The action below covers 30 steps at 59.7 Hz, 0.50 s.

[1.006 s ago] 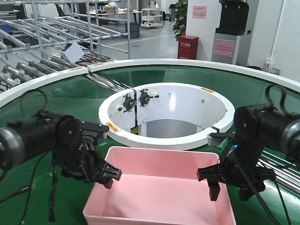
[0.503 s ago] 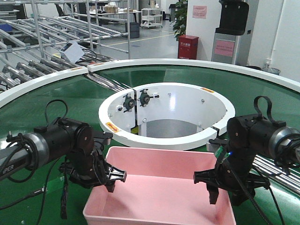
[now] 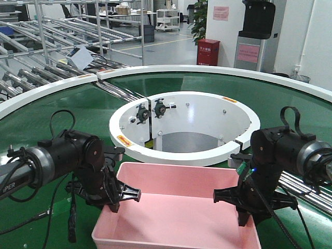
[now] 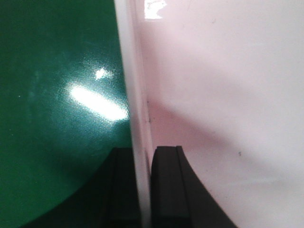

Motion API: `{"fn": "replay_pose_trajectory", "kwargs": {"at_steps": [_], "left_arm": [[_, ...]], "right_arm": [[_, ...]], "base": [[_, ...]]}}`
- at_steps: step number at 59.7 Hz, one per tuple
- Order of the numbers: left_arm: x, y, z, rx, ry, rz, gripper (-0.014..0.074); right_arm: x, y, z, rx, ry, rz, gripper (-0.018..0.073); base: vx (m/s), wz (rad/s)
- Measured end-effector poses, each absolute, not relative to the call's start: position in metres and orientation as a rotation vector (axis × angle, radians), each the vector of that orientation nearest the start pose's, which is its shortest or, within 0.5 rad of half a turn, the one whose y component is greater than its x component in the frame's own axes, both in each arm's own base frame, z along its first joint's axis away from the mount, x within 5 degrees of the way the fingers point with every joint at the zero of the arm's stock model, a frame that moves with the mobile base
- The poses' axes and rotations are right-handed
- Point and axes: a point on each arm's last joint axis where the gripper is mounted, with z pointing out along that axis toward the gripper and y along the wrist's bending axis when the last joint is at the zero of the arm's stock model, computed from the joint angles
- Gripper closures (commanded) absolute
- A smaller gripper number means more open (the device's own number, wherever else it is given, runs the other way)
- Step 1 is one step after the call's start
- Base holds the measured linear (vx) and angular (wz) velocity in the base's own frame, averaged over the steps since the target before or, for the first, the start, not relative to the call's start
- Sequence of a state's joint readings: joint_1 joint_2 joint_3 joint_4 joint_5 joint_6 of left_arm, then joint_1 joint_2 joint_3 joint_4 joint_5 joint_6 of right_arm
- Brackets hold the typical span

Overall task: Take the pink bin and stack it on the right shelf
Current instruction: 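Lower both grippers onto opposite side walls of the pink bin, then close both grippers on the bin walls and lift it off the conveyor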

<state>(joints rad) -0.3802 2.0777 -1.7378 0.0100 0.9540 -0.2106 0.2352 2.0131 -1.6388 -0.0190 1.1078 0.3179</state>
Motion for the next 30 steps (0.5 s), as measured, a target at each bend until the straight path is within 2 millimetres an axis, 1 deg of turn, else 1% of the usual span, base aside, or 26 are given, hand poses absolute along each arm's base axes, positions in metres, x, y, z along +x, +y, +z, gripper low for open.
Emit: {"fn": "replay_pose_trajectory", "kwargs": {"at_steps": [7, 13, 17, 23, 26, 30], "left_arm": [[0.419, -0.167, 0.225, 0.242, 2.778, -0.138, 0.0559], [0.419, -0.167, 0.225, 0.237, 2.781, -0.138, 0.0561], [0.417, -0.165, 0.228, 0.224, 2.793, -0.130, 0.0559], [0.410, -0.162, 0.243, 0.157, 2.806, -0.130, 0.0559], [0.404, -0.159, 0.258, 0.120, 2.794, -0.133, 0.0559], [0.392, -0.157, 0.285, 0.087, 2.747, -0.133, 0.0559]], "right_arm": [[0.407, 0.096, 0.222, 0.115, 2.964, 0.054, 0.0459], [0.408, 0.097, 0.222, 0.123, 2.958, 0.057, 0.0459], [0.407, 0.097, 0.228, 0.140, 2.940, 0.068, 0.0458], [0.401, 0.096, 0.248, 0.154, 2.894, 0.095, 0.0457], [0.396, 0.096, 0.263, 0.160, 2.859, 0.120, 0.0457], [0.386, 0.095, 0.289, 0.151, 2.802, 0.135, 0.0457]], "base": [[0.00, 0.00], [0.00, 0.00], [0.00, 0.00], [0.00, 0.00], [0.00, 0.00], [0.00, 0.00]]}}
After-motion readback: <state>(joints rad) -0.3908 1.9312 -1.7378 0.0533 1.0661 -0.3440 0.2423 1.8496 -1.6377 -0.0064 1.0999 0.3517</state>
